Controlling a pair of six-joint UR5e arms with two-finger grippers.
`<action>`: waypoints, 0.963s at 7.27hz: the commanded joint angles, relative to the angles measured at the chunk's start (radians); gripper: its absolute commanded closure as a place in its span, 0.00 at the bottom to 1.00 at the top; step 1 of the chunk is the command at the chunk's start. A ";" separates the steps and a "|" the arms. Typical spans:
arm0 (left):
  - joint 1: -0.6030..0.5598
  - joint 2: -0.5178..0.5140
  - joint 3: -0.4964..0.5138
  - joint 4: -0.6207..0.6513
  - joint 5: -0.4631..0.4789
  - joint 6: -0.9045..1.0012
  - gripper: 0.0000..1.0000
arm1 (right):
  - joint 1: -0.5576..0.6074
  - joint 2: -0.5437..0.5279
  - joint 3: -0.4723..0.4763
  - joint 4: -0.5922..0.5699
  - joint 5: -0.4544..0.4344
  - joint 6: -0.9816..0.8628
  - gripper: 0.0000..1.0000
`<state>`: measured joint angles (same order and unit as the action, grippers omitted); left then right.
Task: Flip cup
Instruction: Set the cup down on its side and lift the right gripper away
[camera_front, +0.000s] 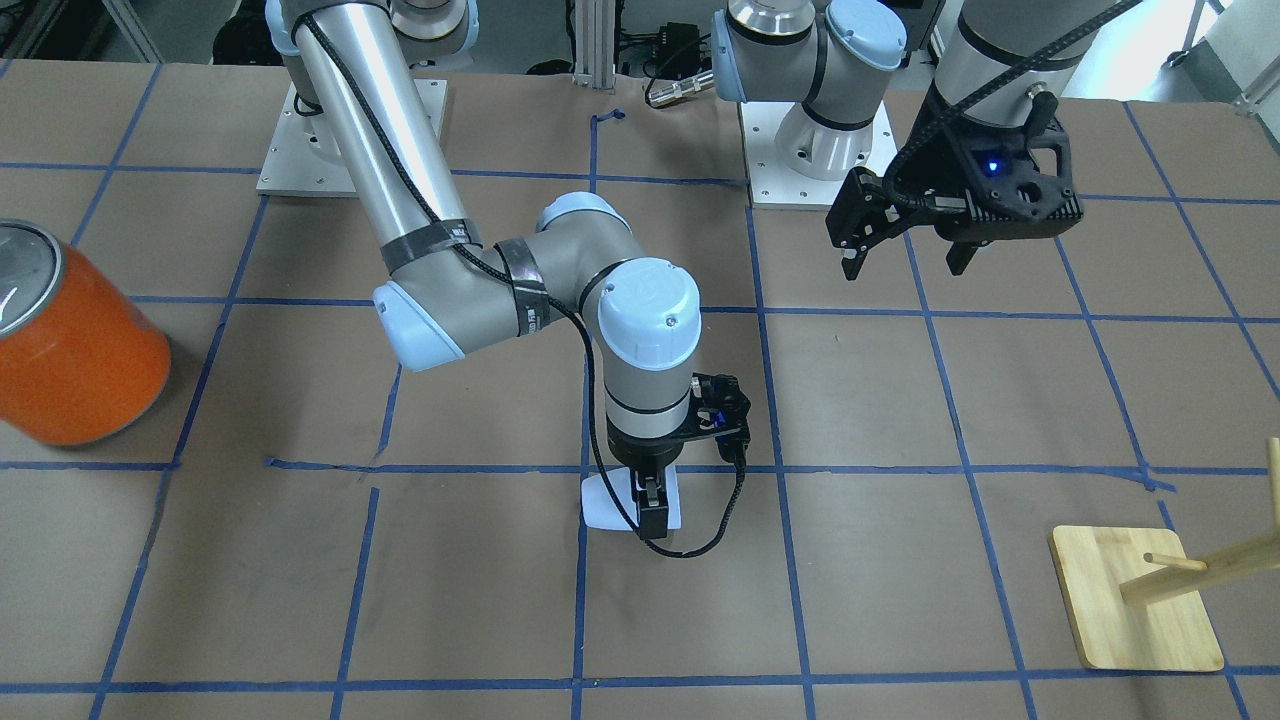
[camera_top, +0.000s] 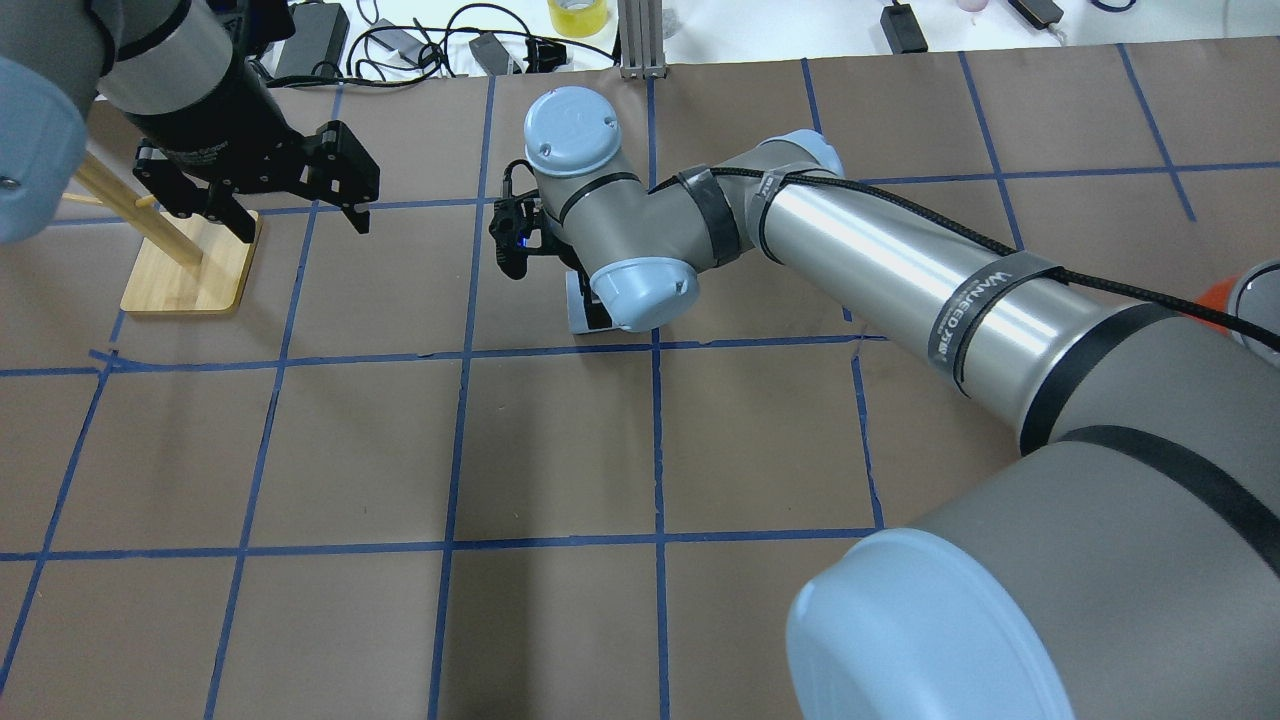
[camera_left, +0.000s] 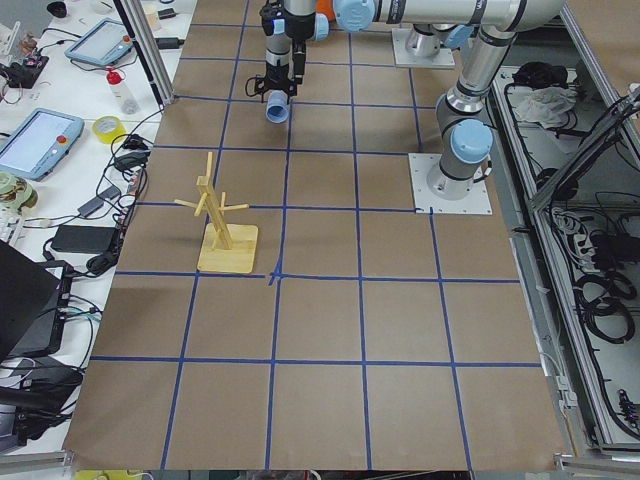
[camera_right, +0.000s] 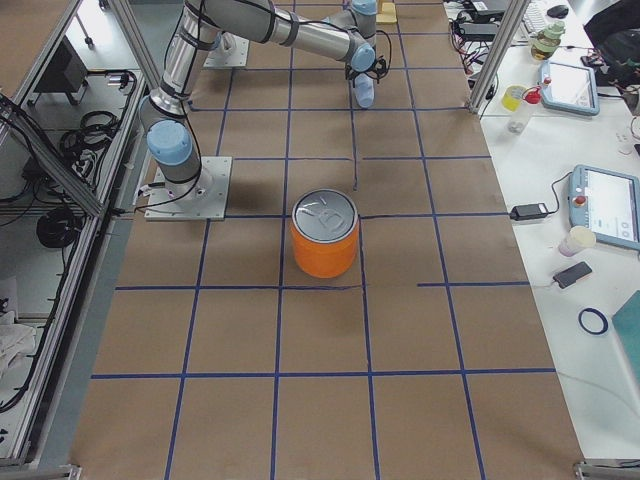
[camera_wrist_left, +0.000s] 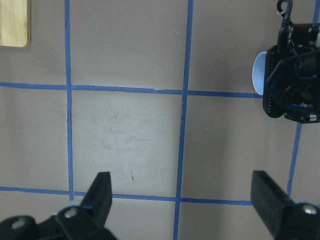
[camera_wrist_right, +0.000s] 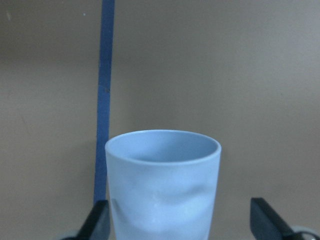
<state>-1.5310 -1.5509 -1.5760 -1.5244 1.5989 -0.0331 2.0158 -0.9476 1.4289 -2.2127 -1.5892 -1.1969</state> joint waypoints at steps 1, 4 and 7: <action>0.015 0.006 -0.024 -0.005 -0.010 0.004 0.00 | -0.050 -0.110 0.001 0.082 0.000 0.038 0.00; 0.122 -0.058 -0.052 0.035 -0.373 0.077 0.00 | -0.159 -0.326 0.002 0.337 -0.006 0.295 0.00; 0.143 -0.161 -0.085 0.075 -0.570 0.174 0.00 | -0.256 -0.483 0.002 0.534 -0.008 0.614 0.00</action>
<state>-1.3934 -1.6656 -1.6379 -1.4695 1.1152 0.0887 1.8028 -1.3722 1.4322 -1.7648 -1.5962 -0.7218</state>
